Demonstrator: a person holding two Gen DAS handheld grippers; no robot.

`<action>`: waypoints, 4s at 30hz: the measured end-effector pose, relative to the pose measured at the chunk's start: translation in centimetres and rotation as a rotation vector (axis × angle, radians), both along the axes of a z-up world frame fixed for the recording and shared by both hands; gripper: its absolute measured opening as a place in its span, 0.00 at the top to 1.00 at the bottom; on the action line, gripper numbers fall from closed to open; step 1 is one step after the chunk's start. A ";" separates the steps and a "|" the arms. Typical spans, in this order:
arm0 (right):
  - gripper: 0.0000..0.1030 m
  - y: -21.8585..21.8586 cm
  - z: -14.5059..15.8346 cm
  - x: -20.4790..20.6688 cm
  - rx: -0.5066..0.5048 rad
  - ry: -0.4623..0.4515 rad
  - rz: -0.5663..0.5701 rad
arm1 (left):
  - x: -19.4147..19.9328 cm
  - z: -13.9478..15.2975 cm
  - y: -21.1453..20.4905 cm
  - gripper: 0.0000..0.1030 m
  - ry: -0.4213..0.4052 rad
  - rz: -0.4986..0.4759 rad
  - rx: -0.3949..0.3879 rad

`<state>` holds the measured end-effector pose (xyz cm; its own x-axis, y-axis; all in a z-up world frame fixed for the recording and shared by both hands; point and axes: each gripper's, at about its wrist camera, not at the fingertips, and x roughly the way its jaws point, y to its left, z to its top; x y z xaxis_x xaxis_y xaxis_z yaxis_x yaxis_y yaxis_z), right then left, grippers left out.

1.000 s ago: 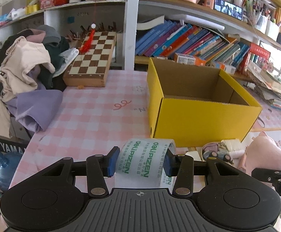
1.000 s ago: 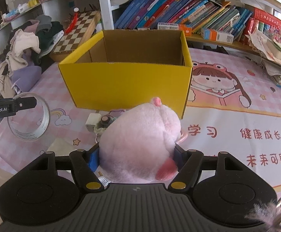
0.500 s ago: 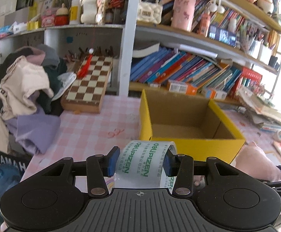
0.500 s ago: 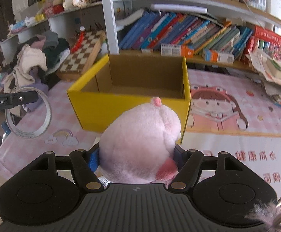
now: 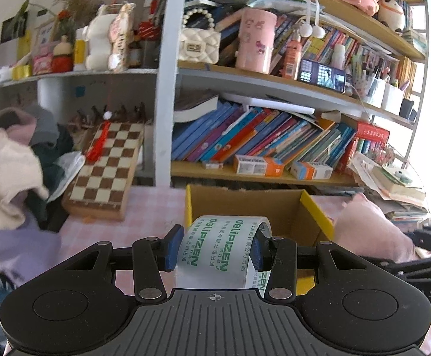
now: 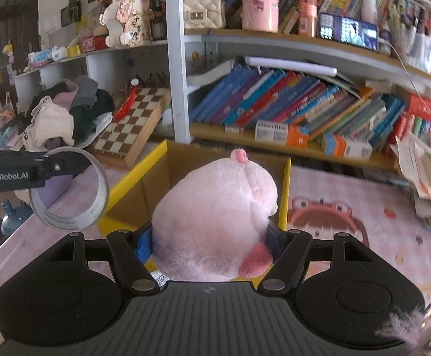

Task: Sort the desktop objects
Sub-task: 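Carry the tape roll and pink pig up over the yellow box with both grippers, then open both grippers to drop the tape roll and pig into the box, then withdraw both tools from the box back toward the remaining objects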

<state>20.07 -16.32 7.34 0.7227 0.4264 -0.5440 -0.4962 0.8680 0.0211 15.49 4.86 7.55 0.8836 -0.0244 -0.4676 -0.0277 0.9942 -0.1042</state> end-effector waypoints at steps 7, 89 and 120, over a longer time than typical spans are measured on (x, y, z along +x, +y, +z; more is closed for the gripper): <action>0.34 0.7 0.1 5.3 -0.038 -0.015 0.072 | 4.9 -0.5 -1.8 0.58 0.027 -0.013 0.048; 0.00 4.7 -3.2 14.9 -0.305 -0.032 0.373 | 13.6 -1.9 -4.9 0.11 0.164 0.018 0.312; 0.00 -2.2 -1.7 -1.5 -0.041 -0.090 -0.037 | -2.7 -1.2 -0.8 0.04 0.062 0.063 0.163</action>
